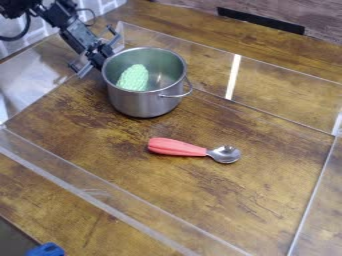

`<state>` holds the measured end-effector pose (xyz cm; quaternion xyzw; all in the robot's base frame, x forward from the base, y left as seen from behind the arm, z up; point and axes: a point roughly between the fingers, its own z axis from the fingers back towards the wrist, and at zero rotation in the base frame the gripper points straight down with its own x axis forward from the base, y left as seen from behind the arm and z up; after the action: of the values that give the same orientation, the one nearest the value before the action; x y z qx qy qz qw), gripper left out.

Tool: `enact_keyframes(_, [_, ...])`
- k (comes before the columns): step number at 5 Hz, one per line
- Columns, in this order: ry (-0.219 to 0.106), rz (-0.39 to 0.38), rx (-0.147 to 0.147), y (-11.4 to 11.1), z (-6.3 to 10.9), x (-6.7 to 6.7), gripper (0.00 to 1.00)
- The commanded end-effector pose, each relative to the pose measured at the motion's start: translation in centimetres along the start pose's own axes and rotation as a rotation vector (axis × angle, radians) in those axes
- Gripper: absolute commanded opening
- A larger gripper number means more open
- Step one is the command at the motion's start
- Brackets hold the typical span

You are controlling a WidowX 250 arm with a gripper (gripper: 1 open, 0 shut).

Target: Put the green object in the silver pot

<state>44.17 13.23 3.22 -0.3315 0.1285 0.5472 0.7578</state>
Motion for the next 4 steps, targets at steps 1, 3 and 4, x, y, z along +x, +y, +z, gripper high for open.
enact_keyframes(1, [-0.035,-0.048,-0.041,-1.9,2.1,-0.4,0.0])
enact_keyframes(3, [-0.038,-0.041,-0.045,-1.5,4.1,2.5,0.0])
enact_keyframes(4, [-0.044,-0.042,-0.046,-1.2,4.3,2.8,0.0])
